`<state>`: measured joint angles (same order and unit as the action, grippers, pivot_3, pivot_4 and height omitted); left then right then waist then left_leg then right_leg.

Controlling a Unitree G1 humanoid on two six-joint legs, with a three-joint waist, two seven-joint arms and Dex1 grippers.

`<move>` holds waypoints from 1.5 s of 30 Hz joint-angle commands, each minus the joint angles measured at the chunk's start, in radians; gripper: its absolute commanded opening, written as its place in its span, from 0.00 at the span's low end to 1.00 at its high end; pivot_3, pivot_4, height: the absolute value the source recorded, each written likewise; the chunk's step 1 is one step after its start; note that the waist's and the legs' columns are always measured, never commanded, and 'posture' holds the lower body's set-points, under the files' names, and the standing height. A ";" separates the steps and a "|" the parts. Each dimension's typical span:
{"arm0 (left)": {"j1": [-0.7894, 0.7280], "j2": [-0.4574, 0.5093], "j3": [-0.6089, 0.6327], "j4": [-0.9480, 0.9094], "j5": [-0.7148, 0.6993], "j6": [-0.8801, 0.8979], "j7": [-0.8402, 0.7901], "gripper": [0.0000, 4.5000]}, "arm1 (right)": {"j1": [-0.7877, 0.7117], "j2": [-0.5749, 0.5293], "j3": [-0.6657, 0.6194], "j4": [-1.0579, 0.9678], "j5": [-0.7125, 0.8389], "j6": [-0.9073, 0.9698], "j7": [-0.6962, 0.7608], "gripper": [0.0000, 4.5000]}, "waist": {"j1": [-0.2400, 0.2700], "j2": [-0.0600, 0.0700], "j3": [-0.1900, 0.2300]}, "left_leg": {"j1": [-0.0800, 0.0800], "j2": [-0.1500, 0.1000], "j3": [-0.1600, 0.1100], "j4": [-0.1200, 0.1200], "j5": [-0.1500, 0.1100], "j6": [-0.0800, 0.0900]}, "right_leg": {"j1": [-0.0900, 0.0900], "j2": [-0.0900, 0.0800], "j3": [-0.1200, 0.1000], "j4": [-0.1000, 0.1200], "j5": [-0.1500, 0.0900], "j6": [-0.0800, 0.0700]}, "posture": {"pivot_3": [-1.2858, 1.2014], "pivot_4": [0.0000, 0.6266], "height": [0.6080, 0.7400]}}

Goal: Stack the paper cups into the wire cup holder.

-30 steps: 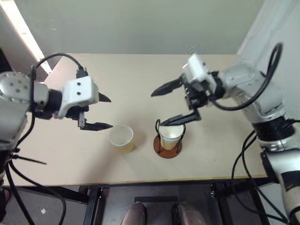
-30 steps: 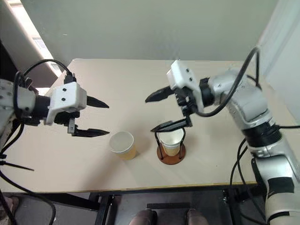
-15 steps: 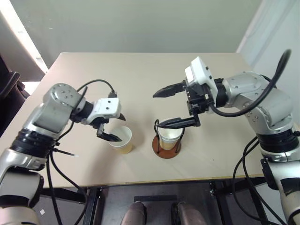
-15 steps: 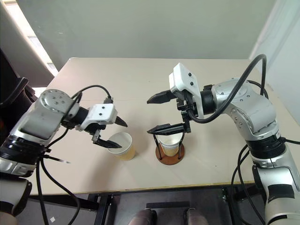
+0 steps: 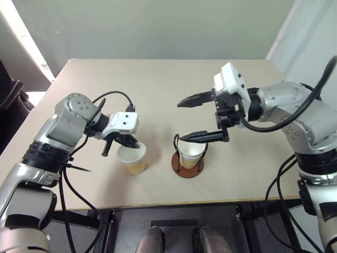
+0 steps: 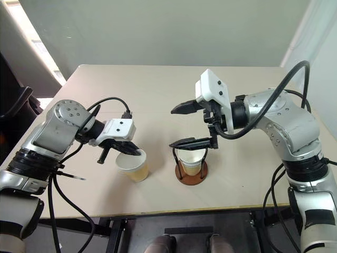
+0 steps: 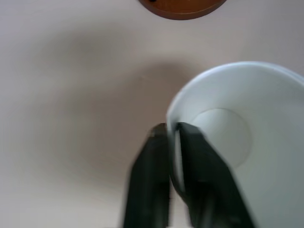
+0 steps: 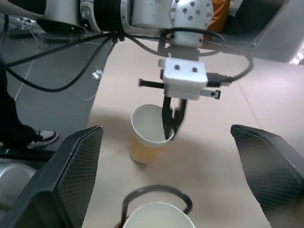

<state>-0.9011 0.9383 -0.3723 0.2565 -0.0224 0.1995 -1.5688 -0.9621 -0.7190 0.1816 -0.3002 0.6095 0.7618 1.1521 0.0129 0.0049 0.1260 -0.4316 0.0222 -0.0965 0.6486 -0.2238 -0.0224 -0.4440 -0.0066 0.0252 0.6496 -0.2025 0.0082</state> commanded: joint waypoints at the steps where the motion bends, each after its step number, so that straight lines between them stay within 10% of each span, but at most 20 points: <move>1: -0.062 0.029 0.031 -0.034 -0.063 -0.018 -0.046 0.01 | 0.035 -0.095 -0.073 -0.062 0.056 0.001 0.101 1.00 | 0.004 0.000 0.000 | -0.001 0.000 0.000 0.001 0.000 0.000 | 0.000 0.000 0.000 0.000 0.000 0.000 | 0.52 0.24 1.00; 16: -0.622 -0.097 -0.085 0.206 -0.648 -0.037 -0.046 0.01 | 0.199 -0.330 -0.310 -0.005 0.101 -0.033 0.188 1.00 | 0.008 0.002 0.000 | -0.004 0.001 0.004 0.011 -0.004 0.007 | 0.004 -0.001 0.002 -0.004 0.004 0.007 | 0.52 0.24 1.00; 27: -0.682 -0.272 -0.410 0.407 -0.598 -0.255 -0.046 0.01 | 0.326 -0.416 -0.418 -0.135 0.176 0.051 0.113 1.00 | 0.016 0.004 0.002 | -0.008 -0.001 0.008 0.020 -0.006 0.011 | 0.006 -0.001 0.004 -0.006 0.005 0.017 | 0.52 0.24 1.00; 45: -0.683 -0.335 -0.526 0.435 -0.644 -0.327 -0.046 0.01 | 0.493 -0.514 -0.570 -0.168 0.179 0.054 0.042 1.00 | 0.027 0.004 0.002 | -0.014 -0.008 0.018 0.036 -0.013 0.017 | 0.007 -0.009 0.011 -0.006 -0.001 0.036 | 0.52 0.24 1.00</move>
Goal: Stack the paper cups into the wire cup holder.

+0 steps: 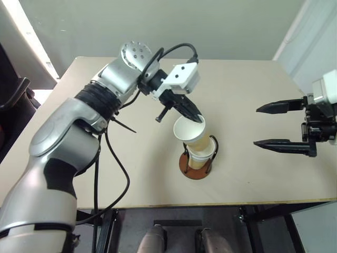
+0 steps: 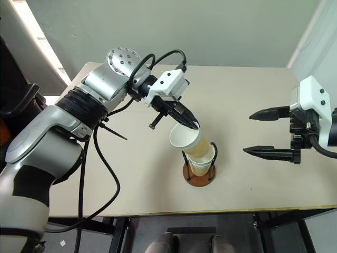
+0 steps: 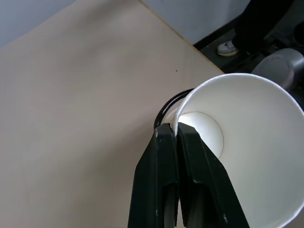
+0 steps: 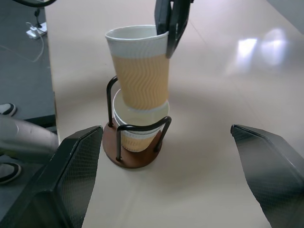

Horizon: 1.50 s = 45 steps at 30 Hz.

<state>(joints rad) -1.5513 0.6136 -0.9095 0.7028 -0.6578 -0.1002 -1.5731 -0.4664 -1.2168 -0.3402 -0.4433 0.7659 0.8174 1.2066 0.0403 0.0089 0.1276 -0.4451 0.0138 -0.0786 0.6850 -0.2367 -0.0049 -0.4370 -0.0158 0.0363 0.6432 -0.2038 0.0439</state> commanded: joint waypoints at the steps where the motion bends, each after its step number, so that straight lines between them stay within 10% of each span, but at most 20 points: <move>1: -0.032 -0.016 0.013 -0.009 -0.003 -0.031 -0.041 0.01 | -0.001 -0.017 -0.049 -0.026 0.024 -0.003 -0.015 1.00 | 0.000 0.000 0.000 | 0.000 -0.001 0.001 0.000 0.000 0.000 | 0.000 0.000 0.000 0.000 0.000 0.001 | 0.52 0.24 1.00; 9: -0.025 -0.042 0.010 -0.018 0.044 -0.036 -0.041 0.10 | 0.005 -0.020 -0.035 -0.034 0.032 -0.011 -0.031 1.00 | 0.001 0.000 0.000 | 0.000 -0.003 0.004 0.003 -0.001 0.003 | 0.001 -0.003 0.002 0.000 0.000 0.004 | 0.52 0.24 1.00; 19: -0.022 -0.087 0.077 0.061 0.111 -0.094 -0.041 0.87 | -0.001 -0.008 -0.009 -0.039 0.038 -0.021 -0.044 1.00 | 0.002 0.000 0.000 | 0.000 -0.003 0.004 0.007 -0.002 0.006 | 0.003 -0.003 0.004 0.000 0.001 0.007 | 0.52 0.24 1.00; 32: 0.180 0.145 0.291 -0.097 0.170 0.067 -0.041 0.87 | -0.072 0.038 0.157 0.169 -0.042 -0.114 0.039 1.00 | -0.007 0.001 -0.001 | 0.001 -0.003 0.006 0.011 -0.003 0.008 | 0.003 -0.002 0.009 0.000 0.002 0.009 | 0.52 0.24 1.00; 38: 0.473 0.405 0.551 -0.213 0.214 0.236 0.096 0.87 | 0.002 0.128 0.100 0.432 -0.095 -0.109 -0.054 1.00 | -0.025 0.001 -0.001 | 0.005 -0.003 0.008 0.009 -0.004 0.008 | 0.002 0.002 0.018 0.000 0.002 0.010 | 0.52 0.24 1.00; 45: 1.202 0.580 1.009 -0.639 0.086 0.454 0.290 0.87 | 0.012 0.138 0.098 0.412 -0.096 -0.112 -0.039 1.00 | -0.037 0.005 -0.002 | 0.009 -0.003 0.012 0.002 -0.003 0.007 | 0.001 0.001 0.020 0.001 -0.001 0.004 | 0.52 0.24 1.00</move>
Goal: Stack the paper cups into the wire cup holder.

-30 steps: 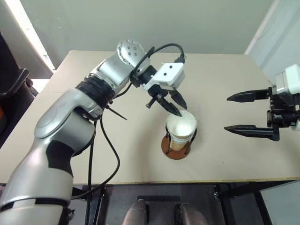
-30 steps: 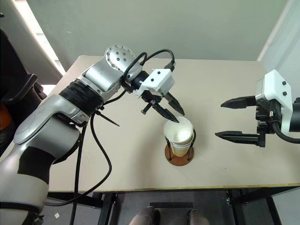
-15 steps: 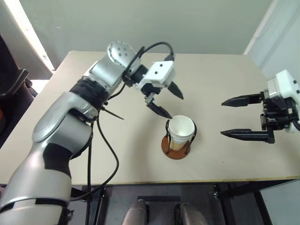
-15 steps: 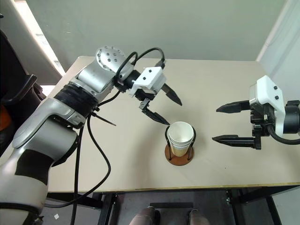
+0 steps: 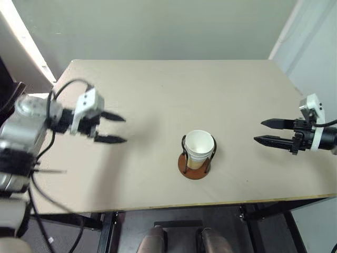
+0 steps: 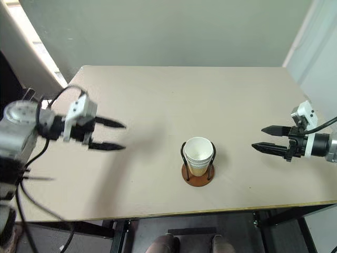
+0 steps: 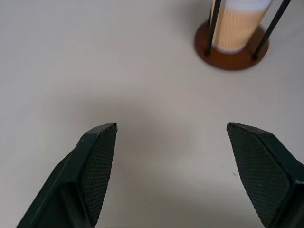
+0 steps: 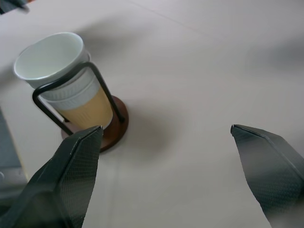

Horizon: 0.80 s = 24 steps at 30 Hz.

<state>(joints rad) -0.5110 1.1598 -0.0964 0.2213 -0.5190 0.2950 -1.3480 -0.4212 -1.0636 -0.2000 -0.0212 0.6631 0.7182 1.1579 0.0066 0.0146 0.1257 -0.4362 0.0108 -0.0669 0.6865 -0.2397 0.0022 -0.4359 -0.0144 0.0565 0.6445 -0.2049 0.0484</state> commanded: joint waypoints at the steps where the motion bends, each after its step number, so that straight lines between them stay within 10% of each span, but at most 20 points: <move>1: 0.245 0.037 0.258 -0.191 -0.043 0.053 0.079 0.87 | -0.051 -0.010 -0.041 0.005 0.005 -0.021 0.017 1.00 | -0.005 -0.002 0.000 | 0.001 0.000 0.000 -0.001 0.000 -0.001 | 0.000 0.000 0.000 0.001 -0.001 -0.002 | 0.52 0.24 1.00; 17: 0.522 -0.002 0.684 -0.273 -0.025 0.192 0.163 0.87 | -0.180 0.029 -0.027 0.160 -0.089 -0.246 0.150 1.00 | -0.012 -0.004 -0.002 | 0.017 0.003 -0.003 -0.021 0.004 -0.002 | 0.003 0.004 0.000 0.004 0.000 -0.033 | 0.52 0.24 1.00; 24: 0.501 -0.041 0.666 -0.306 -0.028 0.209 0.217 0.87 | -0.174 0.094 -0.014 0.159 -0.151 -0.376 0.075 1.00 | -0.012 -0.003 -0.002 | 0.017 0.005 -0.003 -0.022 0.003 -0.004 | 0.001 0.006 0.000 0.005 0.001 -0.035 | 0.52 0.24 1.00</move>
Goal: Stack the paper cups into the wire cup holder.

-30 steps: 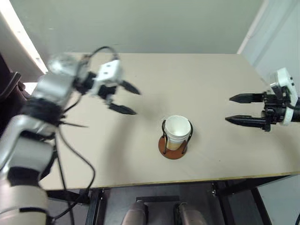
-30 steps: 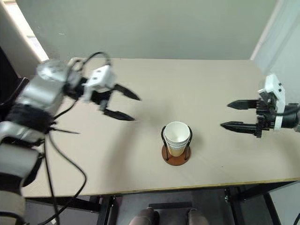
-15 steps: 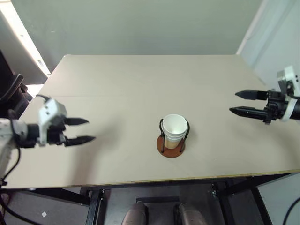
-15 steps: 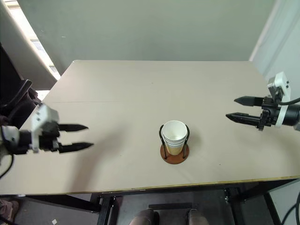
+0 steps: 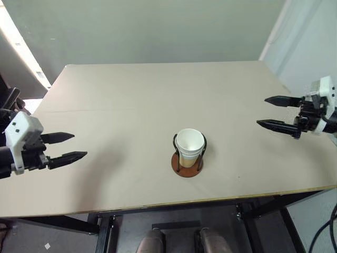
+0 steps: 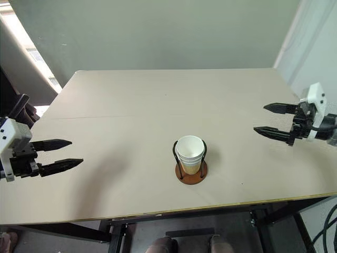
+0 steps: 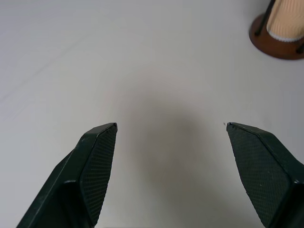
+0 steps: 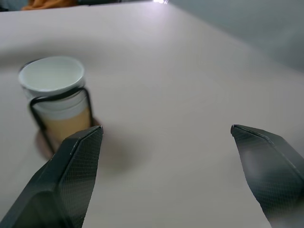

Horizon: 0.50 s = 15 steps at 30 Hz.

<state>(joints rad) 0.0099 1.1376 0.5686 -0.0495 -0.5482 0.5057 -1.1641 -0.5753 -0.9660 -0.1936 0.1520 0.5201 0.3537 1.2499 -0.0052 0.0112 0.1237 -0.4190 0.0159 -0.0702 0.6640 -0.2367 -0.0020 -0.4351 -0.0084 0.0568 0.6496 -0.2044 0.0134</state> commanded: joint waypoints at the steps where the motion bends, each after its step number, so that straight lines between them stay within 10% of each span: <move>1: -0.018 -0.032 0.003 -0.048 0.001 -0.006 0.044 0.87 | -0.014 -0.011 -0.005 -0.015 -0.009 0.026 -0.013 1.00 | 0.000 0.000 0.000 | 0.000 0.000 0.000 0.000 0.000 0.000 | 0.000 0.000 0.000 0.000 0.000 0.000 | 0.52 0.24 1.00; 15: 0.071 -0.119 0.046 -0.172 -0.019 0.028 0.096 0.87 | -0.047 -0.017 0.032 -0.017 0.016 0.231 0.035 1.00 | 0.000 0.000 0.000 | 0.000 0.001 0.000 0.000 -0.001 -0.002 | 0.000 0.001 0.000 -0.001 0.000 0.000 | 0.52 0.24 1.00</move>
<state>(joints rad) 0.0726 1.0216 0.5742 -0.1949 -0.5581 0.5261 -1.0796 -0.6000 -0.9669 -0.1450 0.1510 0.5247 0.5796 1.2787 -0.0050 0.0107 0.1237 -0.4193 0.0169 -0.0704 0.6639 -0.2376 -0.0036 -0.4350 -0.0069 0.0570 0.6484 -0.2042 0.0130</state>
